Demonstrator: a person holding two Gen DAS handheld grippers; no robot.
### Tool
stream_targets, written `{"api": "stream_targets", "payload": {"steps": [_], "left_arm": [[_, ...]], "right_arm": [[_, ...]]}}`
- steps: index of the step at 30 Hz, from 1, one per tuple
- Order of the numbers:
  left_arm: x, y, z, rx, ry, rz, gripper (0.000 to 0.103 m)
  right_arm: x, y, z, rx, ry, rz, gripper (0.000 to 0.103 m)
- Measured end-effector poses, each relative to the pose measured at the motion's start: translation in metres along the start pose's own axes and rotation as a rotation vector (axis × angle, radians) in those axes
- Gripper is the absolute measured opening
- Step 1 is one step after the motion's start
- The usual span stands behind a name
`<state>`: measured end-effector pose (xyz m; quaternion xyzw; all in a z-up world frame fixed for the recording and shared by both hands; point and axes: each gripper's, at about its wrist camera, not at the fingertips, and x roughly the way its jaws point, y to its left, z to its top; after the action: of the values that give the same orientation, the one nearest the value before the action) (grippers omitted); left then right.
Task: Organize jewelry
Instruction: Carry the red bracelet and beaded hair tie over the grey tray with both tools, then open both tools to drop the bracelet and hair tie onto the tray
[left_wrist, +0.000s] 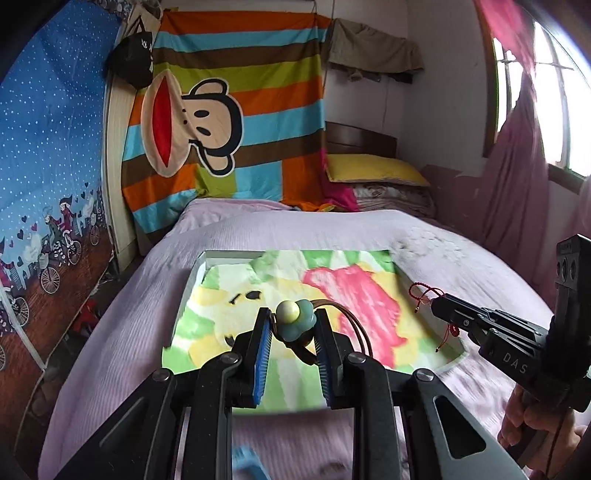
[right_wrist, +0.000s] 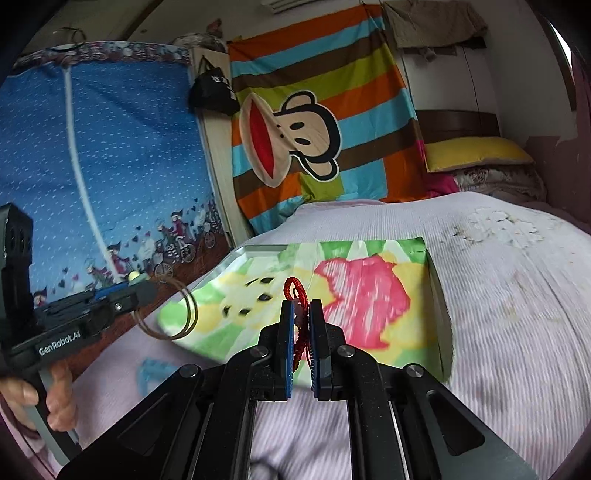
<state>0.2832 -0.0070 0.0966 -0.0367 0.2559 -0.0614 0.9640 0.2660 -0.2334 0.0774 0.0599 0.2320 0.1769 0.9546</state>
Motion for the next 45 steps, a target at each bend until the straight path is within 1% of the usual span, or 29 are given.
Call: {"api": "stream_targets", "payload": {"steps": [6, 8, 13, 18, 23, 27, 31, 36, 38, 40, 42, 44, 45], "left_arm": [[0.046, 0.007, 0.006, 0.010, 0.081, 0.021, 0.021], [0.059, 0.009, 0.004, 0.010, 0.106, 0.026, 0.021], [0.082, 0.010, -0.004, 0.018, 0.183, 0.025, 0.022], [0.100, 0.013, -0.014, 0.008, 0.271, 0.010, 0.022], [0.111, 0.013, -0.021, 0.006, 0.337, 0.011, 0.022], [0.119, 0.016, -0.025, 0.001, 0.390, 0.010, 0.022], [0.119, 0.015, -0.025, 0.003, 0.395, 0.008, 0.022], [0.116, 0.018, -0.024, -0.007, 0.395, 0.007, 0.023], [0.114, 0.020, -0.024, -0.016, 0.387, 0.006, 0.026], [0.107, 0.021, -0.024, -0.023, 0.361, 0.003, 0.032], [0.100, 0.022, -0.023, -0.032, 0.331, -0.001, 0.036], [0.088, 0.024, -0.022, -0.056, 0.288, -0.002, 0.042], [0.082, 0.026, -0.022, -0.071, 0.265, -0.003, 0.049]], "right_arm": [[0.064, -0.014, 0.009, 0.046, 0.065, 0.006, 0.007], [0.082, -0.015, 0.006, 0.047, 0.092, 0.004, 0.007], [0.112, -0.012, -0.006, 0.035, 0.156, 0.008, 0.007], [0.131, -0.009, -0.016, 0.027, 0.229, 0.014, 0.007], [0.142, -0.010, -0.028, 0.022, 0.295, 0.010, 0.007], [0.148, -0.011, -0.033, 0.030, 0.330, 0.007, 0.007], [0.152, -0.011, -0.037, 0.036, 0.352, 0.008, 0.007], [0.154, -0.009, -0.038, 0.026, 0.359, 0.007, 0.007], [0.152, -0.010, -0.038, 0.026, 0.358, 0.010, 0.008], [0.146, -0.010, -0.037, 0.026, 0.343, 0.010, 0.010], [0.139, -0.010, -0.036, 0.019, 0.322, 0.006, 0.015], [0.130, -0.011, -0.033, 0.016, 0.297, -0.001, 0.032], [0.124, -0.011, -0.031, 0.016, 0.278, -0.004, 0.035]]}}
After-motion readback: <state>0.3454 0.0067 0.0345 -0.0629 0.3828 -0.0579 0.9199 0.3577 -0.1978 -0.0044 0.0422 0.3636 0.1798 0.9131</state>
